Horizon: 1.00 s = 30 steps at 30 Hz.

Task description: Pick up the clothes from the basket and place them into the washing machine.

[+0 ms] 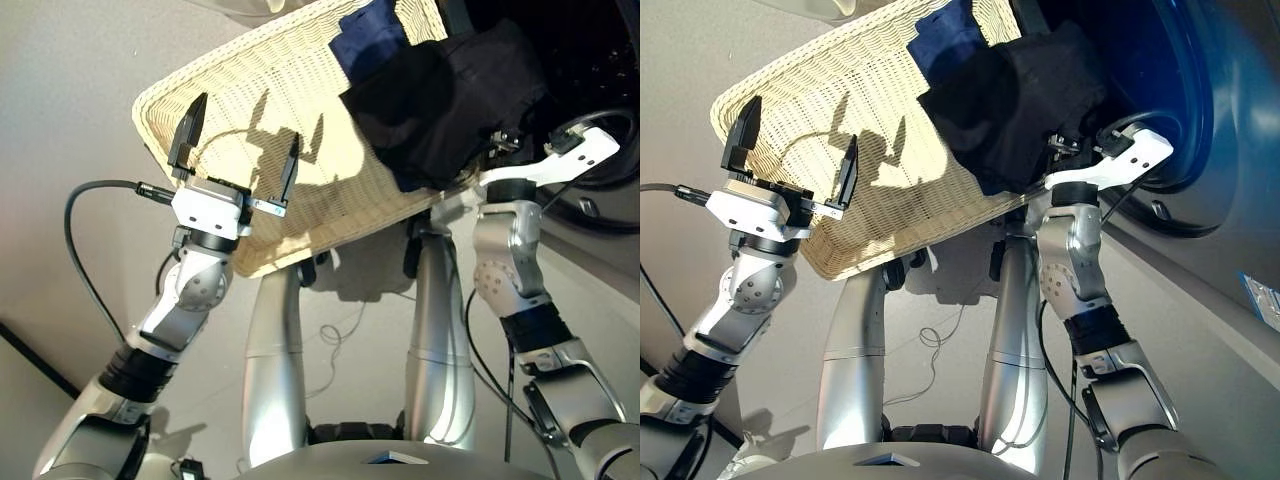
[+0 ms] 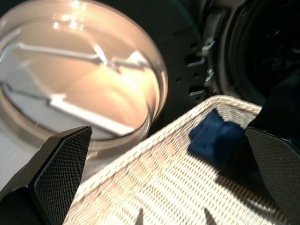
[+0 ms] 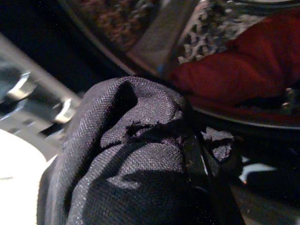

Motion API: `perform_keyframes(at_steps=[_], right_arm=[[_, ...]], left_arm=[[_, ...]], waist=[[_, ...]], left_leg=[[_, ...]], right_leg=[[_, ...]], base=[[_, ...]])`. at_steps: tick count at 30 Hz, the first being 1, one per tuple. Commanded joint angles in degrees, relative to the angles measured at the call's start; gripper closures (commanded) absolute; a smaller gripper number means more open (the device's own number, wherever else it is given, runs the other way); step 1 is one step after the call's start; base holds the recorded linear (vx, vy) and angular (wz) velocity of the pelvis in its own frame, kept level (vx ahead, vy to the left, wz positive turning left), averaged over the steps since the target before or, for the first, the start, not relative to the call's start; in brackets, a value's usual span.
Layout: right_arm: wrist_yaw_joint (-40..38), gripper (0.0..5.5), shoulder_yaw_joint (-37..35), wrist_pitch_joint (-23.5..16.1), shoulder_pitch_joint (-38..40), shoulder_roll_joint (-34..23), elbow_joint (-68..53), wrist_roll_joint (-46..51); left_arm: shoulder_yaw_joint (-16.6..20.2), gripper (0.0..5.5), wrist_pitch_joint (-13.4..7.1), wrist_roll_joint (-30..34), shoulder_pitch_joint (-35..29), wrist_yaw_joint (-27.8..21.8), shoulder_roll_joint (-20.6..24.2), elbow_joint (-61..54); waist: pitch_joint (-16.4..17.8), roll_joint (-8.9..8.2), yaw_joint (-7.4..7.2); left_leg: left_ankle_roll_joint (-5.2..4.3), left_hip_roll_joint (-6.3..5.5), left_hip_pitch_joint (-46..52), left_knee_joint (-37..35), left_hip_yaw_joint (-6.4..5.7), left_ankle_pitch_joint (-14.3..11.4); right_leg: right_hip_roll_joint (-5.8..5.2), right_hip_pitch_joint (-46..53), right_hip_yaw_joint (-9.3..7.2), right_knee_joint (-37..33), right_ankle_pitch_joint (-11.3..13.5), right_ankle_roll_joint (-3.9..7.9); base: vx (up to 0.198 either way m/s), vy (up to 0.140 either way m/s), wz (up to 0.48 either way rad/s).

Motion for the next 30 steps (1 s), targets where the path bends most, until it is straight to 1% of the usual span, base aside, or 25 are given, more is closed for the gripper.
perform_keyframes(at_steps=[1, 4, 7, 10, 14, 16, 20, 25, 27, 28, 29, 30], right_arm=[[-0.7, 5.5, -3.2, -7.1, -6.7, 1.0, 1.2, 6.4], [-0.5, 5.5, -6.0, -9.8, -15.5, 1.2, 8.4, 15.4], [-1.0, 5.5, -7.2, -11.6, -22.5, 1.0, 13.6, 21.0], [-1.7, 5.5, -7.9, -12.9, -26.5, 0.0, 16.5, 23.6], [-2.6, 5.5, -10.5, -15.0, -32.3, -2.5, 21.5, 26.8], [-4.0, 5.5, -11.1, -15.8, -35.3, -4.6, 24.8, 27.8], [-7.1, 5.5, -13.7, -17.3, -40.6, -9.8, 33.7, 32.1], [-11.9, 5.5, -15.3, -15.9, -45.2, -16.7, 44.4, 35.4], [-12.0, 5.5, -15.0, -15.1, -46.3, -18.4, 46.3, 36.1], [-12.5, 5.5, -14.3, -14.3, -46.9, -20.1, 47.5, 35.4], [-13.2, 5.5, -12.6, -12.6, -47.3, -22.9, 48.7, 33.4], [-13.7, 5.5, -12.6, -12.3, -47.2, -25.0, 49.4, 33.1]], left_arm=[[0.4, 0.0, -3.3, -3.4, 5.1, -1.9, -0.3, -3.6], [-0.8, 0.0, -2.8, -7.4, 7.3, -5.3, 0.4, -4.6], [-2.7, 0.0, -1.8, -10.1, 8.1, -7.8, 1.9, -3.5], [-3.2, 0.0, -1.2, -10.5, 8.1, -8.4, 3.0, -2.6], [-2.9, 0.0, -1.8, -10.5, 8.5, -9.1, 4.3, -2.3], [-3.3, 0.0, -2.0, -10.4, 8.2, -9.0, 4.8, -1.7], [-4.1, 0.0, -1.5, -10.1, 7.6, -8.4, 5.6, -1.1], [-5.1, 0.0, -0.4, -9.2, 7.7, -8.0, 6.7, -1.2], [-5.2, 0.0, -0.3, -9.3, 7.7, -8.0, 6.7, -1.7], [-5.1, 0.0, -0.3, -9.3, 7.7, -8.1, 6.9, -2.1], [-5.0, 0.0, -0.5, -9.2, 7.7, -8.1, 7.1, -2.3], [-4.9, 0.0, -0.7, -9.0, 7.7, -8.0, 6.9, -2.8]], waist=[[-4.0, 0.1, -0.27], [-4.3, 0.39, 0.69], [-4.6, 0.59, 1.26], [-4.7, 0.75, 1.51], [-5.1, 1.27, 1.78], [-5.4, 1.45, 1.91], [-6.1, 1.86, 2.13], [-7.0, 2.26, 2.06], [-7.1, 2.32, 2.26], [-7.3, 2.32, 2.25], [-7.4, 2.25, 2.15], [-7.4, 2.45, 2.1]], left_leg=[[0.39, -0.98, -3.3, -3.0, -2.96, 3.5], [0.31, -1.19, -3.4, -3.1, -2.85, 3.4], [0.17, -1.21, -3.3, -3.3, -2.82, 3.3], [0.1, -1.21, -2.9, -3.4, -2.59, 3.2], [-0.03, -1.47, -2.3, -4.1, -2.35, 3.2], [-0.11, -1.68, -2.1, -4.2, -2.4, 3.2], [-0.15, -2.0, -2.1, -4.3, -2.6, 3.1], [-0.2, -2.14, -2.3, -4.6, -2.86, 3.0], [-0.2, -2.2, -2.4, -4.5, -2.96, 3.0], [-0.21, -2.17, -2.5, -4.6, -3.0, 3.0], [-0.26, -2.2, -2.5, -4.3, -2.92, 3.0], [-0.29, -2.23, -2.6, -4.3, -2.89, 3.0]], right_leg=[[-1.96, 2.9, -1.6, -2.0, -1.1, -1.42], [-2.03, 2.5, -1.47, -1.8, -1.4, -1.45], [-2.16, 2.4, -1.3, -1.7, -1.5, -1.41], [-2.1, 2.6, -1.09, -1.6, -1.7, -1.46], [-2.19, 3.0, -1.06, -1.8, -2.1, -1.51], [-2.26, 3.1, -1.08, -1.7, -2.3, -1.57], [-2.24, 3.0, -0.97, -1.1, -2.9, -1.7], [-2.21, 2.8, -0.95, -1.1, -3.2, -1.76], [-2.24, 2.8, -0.93, -1.1, -3.2, -1.76], [-2.28, 2.7, -0.9, -1.2, -3.3, -1.78], [-2.31, 2.6, -0.83, -0.9, -3.3, -1.79], [-2.39, 2.5, -0.82, -0.8, -3.4, -1.77]], base=[[0.0, 0.0, 0.0], [0.0, 0.0, 0.0], [0.0, 0.0, 0.0], [0.0, 0.0, 0.0], [0.0, 0.0, 0.0], [0.0, 0.0, 0.0], [0.0, 0.0, 0.0], [0.0, 0.0, 0.0], [0.0, 0.0, 0.0], [0.0, 0.0, 0.0], [0.0, 0.0, 0.0], [0.0, 0.0, 0.0]])
